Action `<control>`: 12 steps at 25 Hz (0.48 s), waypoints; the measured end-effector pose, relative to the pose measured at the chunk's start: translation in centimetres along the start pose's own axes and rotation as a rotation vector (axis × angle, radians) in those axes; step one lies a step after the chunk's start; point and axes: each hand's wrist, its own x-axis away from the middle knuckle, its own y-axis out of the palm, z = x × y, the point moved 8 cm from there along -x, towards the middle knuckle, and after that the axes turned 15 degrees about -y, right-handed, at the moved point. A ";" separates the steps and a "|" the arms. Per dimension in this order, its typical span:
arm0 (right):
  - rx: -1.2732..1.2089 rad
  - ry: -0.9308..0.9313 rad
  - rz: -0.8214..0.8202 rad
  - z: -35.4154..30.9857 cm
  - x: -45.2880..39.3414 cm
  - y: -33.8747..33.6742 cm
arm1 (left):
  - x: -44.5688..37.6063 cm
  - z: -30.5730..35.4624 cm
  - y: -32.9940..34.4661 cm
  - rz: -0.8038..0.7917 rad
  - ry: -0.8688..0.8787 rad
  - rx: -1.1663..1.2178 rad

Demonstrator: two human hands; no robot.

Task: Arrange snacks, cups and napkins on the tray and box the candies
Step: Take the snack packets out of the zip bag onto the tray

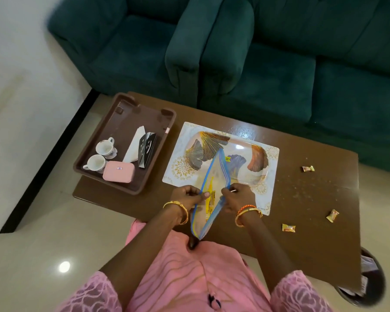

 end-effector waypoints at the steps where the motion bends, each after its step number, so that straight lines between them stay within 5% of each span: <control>1: 0.048 -0.009 0.028 0.1 0.1 -0.8 | 0.3 0.5 -1.2 0.117 0.070 -0.052; 5: 0.222 -0.033 0.180 0.7 1.8 -3.5 | 3.0 3.3 -6.4 0.597 0.383 -0.314; 8: 0.290 -0.016 0.229 0.9 3.3 -4.1 | 4.2 3.8 -7.8 0.662 0.486 -0.337; 12: 0.302 0.010 0.140 0.5 4.5 -3.1 | 3.4 2.4 -8.1 0.561 0.433 -0.324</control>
